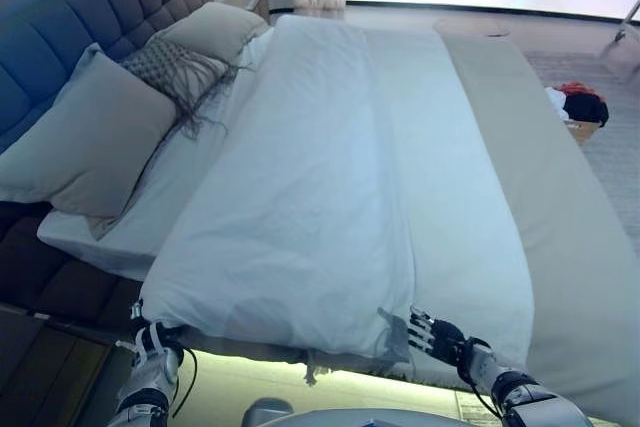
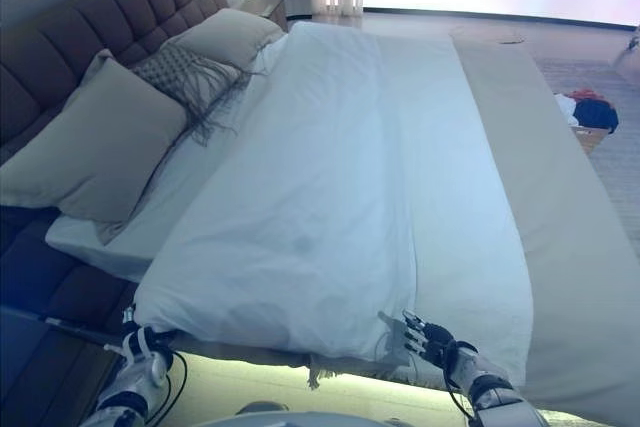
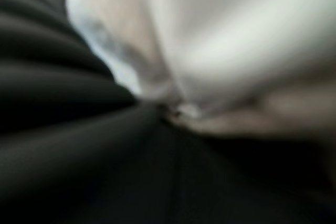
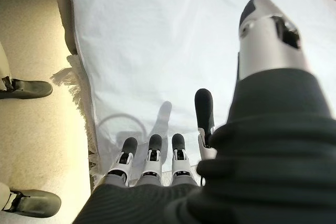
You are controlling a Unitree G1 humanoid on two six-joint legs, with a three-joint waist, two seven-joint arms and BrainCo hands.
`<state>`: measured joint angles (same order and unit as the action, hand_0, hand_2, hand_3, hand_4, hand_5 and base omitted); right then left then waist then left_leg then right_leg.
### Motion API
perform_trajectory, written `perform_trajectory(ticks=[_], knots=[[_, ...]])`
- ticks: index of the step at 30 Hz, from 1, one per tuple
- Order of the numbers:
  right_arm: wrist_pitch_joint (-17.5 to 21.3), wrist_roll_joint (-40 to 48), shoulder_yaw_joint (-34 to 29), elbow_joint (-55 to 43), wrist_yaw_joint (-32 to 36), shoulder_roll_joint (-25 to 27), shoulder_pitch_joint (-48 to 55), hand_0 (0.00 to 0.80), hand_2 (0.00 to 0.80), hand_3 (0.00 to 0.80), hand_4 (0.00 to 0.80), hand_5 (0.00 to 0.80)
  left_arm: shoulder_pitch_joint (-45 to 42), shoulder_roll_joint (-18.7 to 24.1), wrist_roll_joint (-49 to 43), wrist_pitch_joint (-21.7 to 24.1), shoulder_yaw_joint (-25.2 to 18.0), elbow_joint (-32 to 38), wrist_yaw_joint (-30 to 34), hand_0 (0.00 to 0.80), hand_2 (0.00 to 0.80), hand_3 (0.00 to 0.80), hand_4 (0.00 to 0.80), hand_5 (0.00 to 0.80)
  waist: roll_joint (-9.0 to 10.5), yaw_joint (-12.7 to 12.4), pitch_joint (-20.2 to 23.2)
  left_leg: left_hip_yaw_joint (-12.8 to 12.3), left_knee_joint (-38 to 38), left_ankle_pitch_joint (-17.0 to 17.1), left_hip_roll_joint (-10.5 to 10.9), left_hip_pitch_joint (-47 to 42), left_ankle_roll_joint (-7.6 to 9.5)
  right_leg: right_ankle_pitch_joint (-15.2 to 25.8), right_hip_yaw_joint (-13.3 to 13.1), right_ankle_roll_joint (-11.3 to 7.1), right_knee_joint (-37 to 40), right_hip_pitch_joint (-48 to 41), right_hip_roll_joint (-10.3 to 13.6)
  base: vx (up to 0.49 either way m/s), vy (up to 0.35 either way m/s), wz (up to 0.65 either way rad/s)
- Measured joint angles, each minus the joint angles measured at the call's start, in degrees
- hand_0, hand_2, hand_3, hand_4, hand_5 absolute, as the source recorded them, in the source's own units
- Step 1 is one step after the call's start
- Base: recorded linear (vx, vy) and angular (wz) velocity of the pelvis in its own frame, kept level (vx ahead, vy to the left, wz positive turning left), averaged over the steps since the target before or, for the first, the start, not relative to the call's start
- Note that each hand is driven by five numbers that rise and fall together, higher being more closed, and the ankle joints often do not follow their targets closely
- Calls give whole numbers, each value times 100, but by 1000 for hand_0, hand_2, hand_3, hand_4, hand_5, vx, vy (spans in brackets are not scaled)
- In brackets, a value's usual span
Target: Make the bed neatly
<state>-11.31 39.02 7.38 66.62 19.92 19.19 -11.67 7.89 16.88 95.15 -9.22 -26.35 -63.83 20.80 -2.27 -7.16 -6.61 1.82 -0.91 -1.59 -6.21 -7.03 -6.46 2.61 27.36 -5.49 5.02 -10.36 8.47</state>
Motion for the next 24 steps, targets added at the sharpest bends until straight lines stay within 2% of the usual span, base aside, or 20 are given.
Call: perform_trajectory(ticks=[5, 11, 15, 20, 21, 23, 24], knots=[[37, -8, -8, 197, 6, 47, -28, 0, 0, 0, 0, 0, 103, -50, -5, -1, 0, -110, -24, 800, 800, 800, 800, 800, -24, -12, -3, 5, -277, -16, 60, 216, -26, -9, 35, 12, -6, 44, 47, -41, 137, 4], [163, -12, 0, 250, 61, 297, -27, 0, 0, 0, 0, 0, 326, -92, -188, -4, 24, -296, -129, 800, 800, 800, 800, 800, -90, -19, -84, -9, -818, -134, 60, 545, -201, -108, 99, 30, -195, 110, 46, -100, 101, 8], [312, 1, 23, 250, 84, 428, -199, 0, 0, 0, 0, 0, 830, -51, -192, -65, 49, -349, -170, 800, 800, 800, 800, 800, -73, -77, -516, -14, -1466, -167, -33, 1126, -240, -434, 161, 142, -938, 570, 103, -144, 38, 22], [403, 216, 86, 184, 94, 413, -429, 0, 0, 0, 0, 0, 1191, 242, -192, -126, 282, -71, -391, 800, 800, 800, 800, 800, 218, -171, -1054, -20, -2295, -263, -121, 1869, -292, -1068, 142, 271, -2276, 1342, 372, -126, 58, 14], [440, 221, 84, 123, 92, 438, -490, 0, 0, 0, 0, 0, 1227, 288, -187, -126, 297, 21, -456, 693, 693, 693, 693, 693, 226, -168, -1135, -28, -2426, -364, -142, 1988, -229, -1190, 135, 291, -2544, 1509, 419, -141, 113, 9], [474, 221, 83, 79, 82, 458, -607, 0, 0, 0, 0, 0, 1311, 346, -153, -126, 363, 110, -540, 800, 800, 800, 800, 800, 214, -160, -1249, -31, -2574, -604, -160, 2144, -178, -1400, 118, 296, -3049, 1796, 529, -130, 123, 8], [468, 221, 84, 32, 78, 477, -684, 0, 0, 0, 0, 0, 1361, 350, -99, -125, 405, 185, -567, 778, 778, 778, 778, 778, 209, -160, -1323, -42, -2711, -730, -149, 2256, -125, -1500, 94, 303, -3334, 1983, 613, -99, 110, 5]])
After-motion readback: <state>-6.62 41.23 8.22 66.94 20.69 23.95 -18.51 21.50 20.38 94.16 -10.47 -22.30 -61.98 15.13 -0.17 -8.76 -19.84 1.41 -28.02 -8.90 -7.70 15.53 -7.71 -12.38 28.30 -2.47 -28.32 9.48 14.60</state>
